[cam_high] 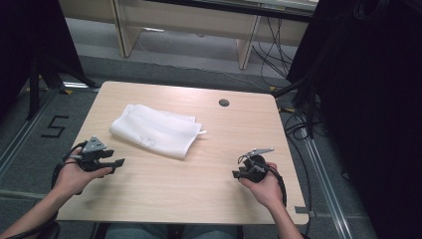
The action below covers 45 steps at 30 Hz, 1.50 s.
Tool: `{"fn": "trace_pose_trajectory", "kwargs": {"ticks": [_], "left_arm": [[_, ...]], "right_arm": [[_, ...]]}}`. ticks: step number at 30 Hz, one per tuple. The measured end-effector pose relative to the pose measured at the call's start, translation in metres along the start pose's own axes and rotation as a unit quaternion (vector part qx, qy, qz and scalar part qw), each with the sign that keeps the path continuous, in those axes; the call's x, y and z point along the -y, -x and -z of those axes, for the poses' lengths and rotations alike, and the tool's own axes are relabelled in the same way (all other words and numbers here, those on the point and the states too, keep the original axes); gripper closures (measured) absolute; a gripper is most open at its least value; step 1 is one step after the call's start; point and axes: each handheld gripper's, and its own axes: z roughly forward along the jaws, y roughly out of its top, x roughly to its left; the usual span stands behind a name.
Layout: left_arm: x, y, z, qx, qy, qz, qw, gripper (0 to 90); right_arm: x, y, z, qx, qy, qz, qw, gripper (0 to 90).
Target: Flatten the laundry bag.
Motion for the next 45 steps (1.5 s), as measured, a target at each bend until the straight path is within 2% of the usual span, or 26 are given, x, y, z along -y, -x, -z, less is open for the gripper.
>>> {"fn": "trace_pose_trajectory", "kwargs": {"ticks": [2, 4, 5, 6, 8, 10, 11, 14, 16, 17, 18, 19, 20, 21, 23, 27, 28, 29, 30, 32, 33, 35, 39, 40, 41, 45], "left_arm": [[-0.001, 0.002, -0.001, 0.003, 0.0, -0.008, 1.0, 43.8], [-0.001, 0.003, -0.002, 0.007, -0.002, -0.016, 0.9999, 44.6], [0.0, 0.003, -0.002, 0.006, -0.001, -0.018, 0.9998, 44.9], [0.0, 0.003, -0.002, 0.006, 0.002, -0.018, 0.9998, 44.9], [0.0, 0.003, -0.001, 0.008, 0.0, -0.019, 0.9998, 44.9], [0.0, 0.002, -0.001, 0.009, 0.007, -0.024, 0.9997, 46.2], [-0.002, 0.002, 0.0, 0.014, 0.0, -0.027, 0.9995, 48.0], [-0.008, 0.002, 0.001, -0.004, -0.002, -0.071, 0.9975, 61.8], [-0.014, 0.002, 0.0, -0.004, 0.002, -0.074, 0.9973, 71.6], [-0.017, 0.003, -0.002, -0.005, 0.005, -0.076, 0.9971, 78.9], [-0.021, 0.002, -0.002, -0.01, -0.004, -0.089, 0.996, 84.8], [-0.021, 0.002, -0.002, -0.01, -0.004, -0.089, 0.996, 89.1], [-0.027, 0.003, -0.009, -0.001, -0.003, -0.07, 0.9975, 89.6], [-0.027, 0.003, -0.009, -0.001, -0.003, -0.07, 0.9975, 89.6], [-0.038, 0.003, -0.022, 0.004, -0.007, -0.061, 0.9981, 89.7], [-0.051, 0.003, -0.037, 0.0, -0.012, -0.067, 0.9977, 89.6], [-0.055, 0.003, -0.042, -0.001, -0.011, -0.064, 0.9979, 89.6], [-0.061, 0.002, -0.046, -0.003, -0.018, -0.076, 0.997, 89.6], [-0.07, 0.004, -0.056, -0.005, -0.016, -0.074, 0.9971, 89.6], [-0.075, 0.004, -0.06, -0.005, -0.022, -0.078, 0.9967, 89.6], [-0.079, 0.005, -0.066, -0.005, -0.016, -0.069, 0.9975, 89.6], [-0.089, 0.003, -0.077, -0.004, -0.031, -0.077, 0.9966, 89.6], [-0.096, 0.001, -0.087, -0.005, -0.033, -0.068, 0.9971, 89.6], [-0.098, 0.0, -0.09, -0.004, -0.036, -0.065, 0.9972, 89.6], [-0.099, -0.001, -0.095, -0.009, -0.039, -0.061, 0.9973, 89.5], [-0.097, 0.0, -0.11, -0.013, -0.051, -0.046, 0.9976, 89.5]], "right_arm": [[0.0, 0.0, -0.002, -0.003, 0.015, -0.002, 0.9999, 64.8], [-0.001, -0.001, 0.001, -0.001, 0.004, -0.005, 1.0, 64.5], [0.0, -0.001, 0.002, -0.001, 0.004, 0.005, 1.0, 64.5], [0.001, -0.001, 0.001, 0.0, 0.012, 0.001, 0.9999, 64.6], [0.0, -0.002, 0.003, 0.002, 0.006, -0.003, 1.0, 64.5], [-0.001, -0.002, 0.004, 0.002, 0.006, 0.005, 1.0, 64.6], [-0.003, -0.003, 0.005, 0.005, 0.006, 0.006, 0.9999, 64.6], [-0.004, -0.007, 0.005, 0.008, 0.012, 0.005, 0.9999, 64.5], [-0.004, -0.008, 0.007, 0.008, 0.007, 0.012, 0.9999, 64.3], [-0.002, -0.008, 0.004, 0.009, 0.021, 0.014, 0.9996, 64.2], [-0.003, -0.008, 0.007, 0.009, 0.005, 0.015, 0.9998, 64.2], [-0.003, -0.008, 0.007, 0.009, 0.005, 0.015, 0.9998, 64.2], [-0.002, -0.007, 0.005, 0.009, 0.009, 0.016, 0.9998, 64.1], [-0.002, -0.007, 0.005, 0.009, 0.009, 0.016, 0.9998, 64.1], [-0.003, -0.007, 0.005, 0.006, 0.006, 0.018, 0.9998, 64.0], [-0.003, -0.008, 0.005, 0.005, 0.005, 0.017, 0.9998, 63.7], [-0.003, -0.007, 0.004, 0.007, 0.008, 0.026, 0.9996, 63.6], [-0.003, -0.008, 0.003, 0.005, 0.012, 0.021, 0.9997, 63.6], [-0.003, -0.008, 0.004, 0.002, 0.01, 0.016, 0.9998, 63.5], [-0.003, -0.008, 0.005, 0.004, 0.007, 0.016, 0.9998, 63.5], [-0.003, -0.009, 0.005, 0.004, 0.008, 0.012, 0.9999, 63.5], [-0.003, -0.008, 0.005, 0.005, 0.009, 0.012, 0.9999, 63.3], [-0.002, -0.007, 0.007, 0.003, 0.008, 0.014, 0.9999, 63.1], [-0.002, -0.008, 0.006, 0.006, 0.013, 0.005, 0.9999, 63.1], [-0.001, -0.007, 0.006, 0.003, 0.017, 0.011, 0.9998, 63.0], [-0.001, -0.006, 0.007, 0.003, 0.007, 0.011, 0.9999, 62.5]]}}
